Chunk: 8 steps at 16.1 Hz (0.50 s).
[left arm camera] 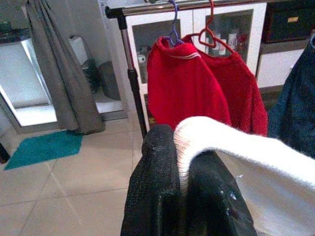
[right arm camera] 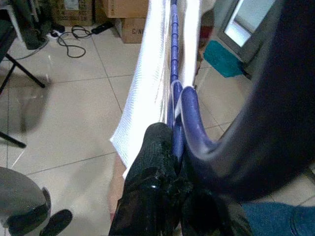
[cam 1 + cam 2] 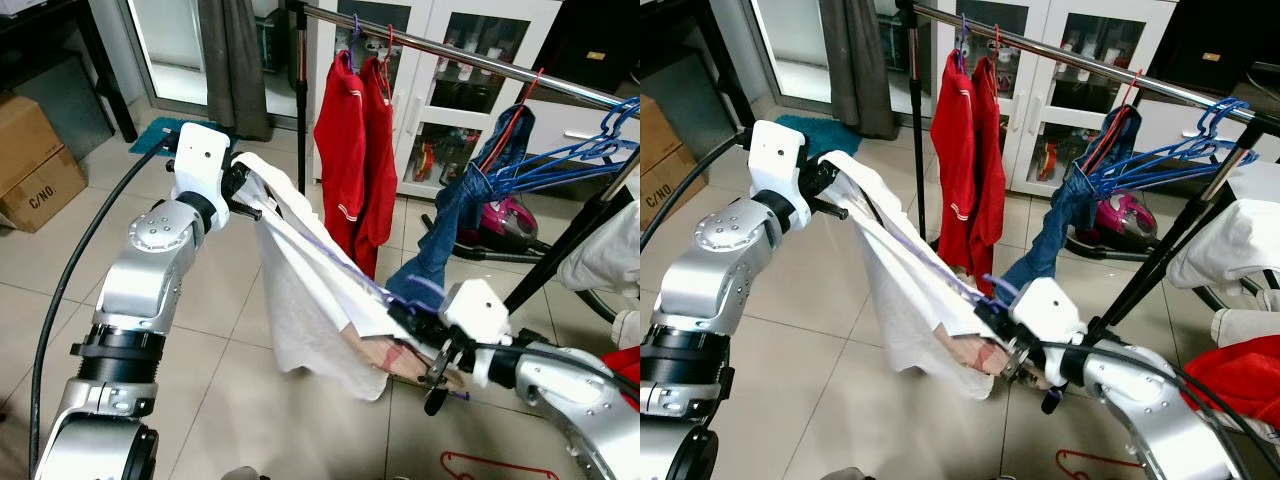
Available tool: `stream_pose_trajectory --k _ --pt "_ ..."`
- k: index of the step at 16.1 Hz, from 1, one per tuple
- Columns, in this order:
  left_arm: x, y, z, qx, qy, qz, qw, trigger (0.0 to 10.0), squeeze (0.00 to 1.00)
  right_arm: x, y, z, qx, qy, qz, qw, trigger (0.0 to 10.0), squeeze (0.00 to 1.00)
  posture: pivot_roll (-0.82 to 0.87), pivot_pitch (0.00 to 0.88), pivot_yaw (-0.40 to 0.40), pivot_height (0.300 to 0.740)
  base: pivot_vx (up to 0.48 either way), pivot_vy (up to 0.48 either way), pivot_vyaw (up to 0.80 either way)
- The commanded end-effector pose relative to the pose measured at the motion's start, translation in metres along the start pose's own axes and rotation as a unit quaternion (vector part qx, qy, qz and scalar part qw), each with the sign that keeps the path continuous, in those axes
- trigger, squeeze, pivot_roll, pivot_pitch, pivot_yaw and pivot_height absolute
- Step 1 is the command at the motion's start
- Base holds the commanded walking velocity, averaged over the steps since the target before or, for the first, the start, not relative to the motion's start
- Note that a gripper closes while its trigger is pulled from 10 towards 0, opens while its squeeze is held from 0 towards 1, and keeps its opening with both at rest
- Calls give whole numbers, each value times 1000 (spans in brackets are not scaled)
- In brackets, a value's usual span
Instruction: Hang hanger
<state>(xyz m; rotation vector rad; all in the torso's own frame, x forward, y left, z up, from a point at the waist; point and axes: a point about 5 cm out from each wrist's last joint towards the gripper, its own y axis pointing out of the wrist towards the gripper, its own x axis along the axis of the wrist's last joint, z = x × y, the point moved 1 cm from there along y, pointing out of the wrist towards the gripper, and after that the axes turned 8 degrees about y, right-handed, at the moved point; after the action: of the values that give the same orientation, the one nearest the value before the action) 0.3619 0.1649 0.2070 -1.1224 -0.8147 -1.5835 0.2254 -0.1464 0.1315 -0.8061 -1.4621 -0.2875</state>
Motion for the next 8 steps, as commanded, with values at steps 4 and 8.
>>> stream_pose_trajectory --k 4,8 --pt "-3 4 41 92 55 20 994 0 0 5 -13 2 4 97 -94 991 10000 0 12 37 10 740 0 0 0" --pt "-28 9 46 97 22 55 993 0 0 15 -19 -1 0 144 -161 976 10000 0 8 30 11 740 0 0 0"
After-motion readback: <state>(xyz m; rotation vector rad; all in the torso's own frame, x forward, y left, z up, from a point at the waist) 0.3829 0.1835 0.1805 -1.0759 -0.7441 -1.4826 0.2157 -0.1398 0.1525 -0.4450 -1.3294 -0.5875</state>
